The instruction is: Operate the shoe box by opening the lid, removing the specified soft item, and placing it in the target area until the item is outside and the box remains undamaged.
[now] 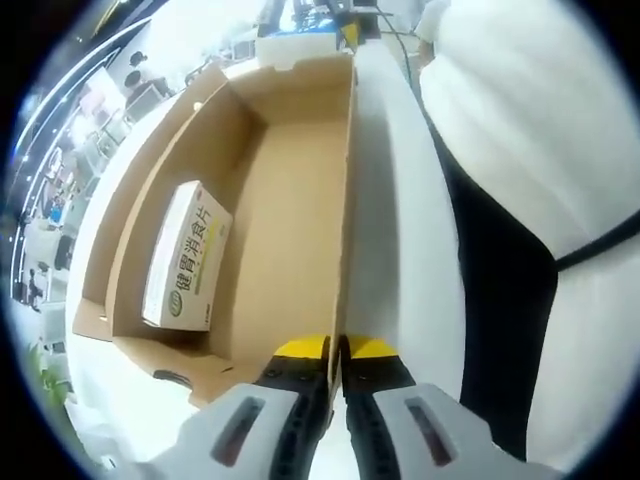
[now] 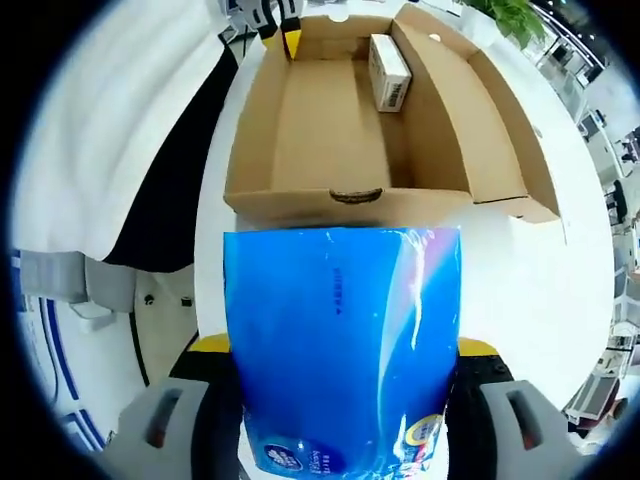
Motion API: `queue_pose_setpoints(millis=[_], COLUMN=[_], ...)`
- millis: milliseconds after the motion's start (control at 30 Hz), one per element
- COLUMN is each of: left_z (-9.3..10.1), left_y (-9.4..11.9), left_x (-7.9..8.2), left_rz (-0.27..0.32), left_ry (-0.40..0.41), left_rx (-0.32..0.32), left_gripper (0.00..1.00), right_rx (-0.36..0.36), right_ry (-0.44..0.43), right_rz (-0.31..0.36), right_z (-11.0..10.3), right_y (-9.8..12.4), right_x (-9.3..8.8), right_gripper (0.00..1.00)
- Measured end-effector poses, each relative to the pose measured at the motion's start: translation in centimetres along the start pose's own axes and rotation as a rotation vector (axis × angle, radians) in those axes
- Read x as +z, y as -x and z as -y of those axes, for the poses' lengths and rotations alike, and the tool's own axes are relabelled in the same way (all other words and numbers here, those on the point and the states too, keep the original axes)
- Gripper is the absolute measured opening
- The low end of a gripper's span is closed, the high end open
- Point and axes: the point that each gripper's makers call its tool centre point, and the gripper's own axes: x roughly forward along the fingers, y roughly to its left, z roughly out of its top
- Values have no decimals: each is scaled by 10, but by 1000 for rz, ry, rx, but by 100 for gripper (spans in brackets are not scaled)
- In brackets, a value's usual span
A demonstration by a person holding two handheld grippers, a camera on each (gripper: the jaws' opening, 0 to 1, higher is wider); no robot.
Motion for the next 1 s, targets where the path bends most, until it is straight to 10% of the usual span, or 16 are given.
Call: queue_pose_setpoints(millis=[633,1000], left_z=[2,3], left_y=[3,5], left_x=[1,3], left_rz=[-2,32], left_ry=[-18,-48], left_rx=[-17,-6], left_gripper=[3,3], right_rx=[-180,-307], right_ry=[-49,-248], right_rz=[49,120], right_z=[5,0], right_y=[41,70], right_x=[8,3], right_gripper=[82,82])
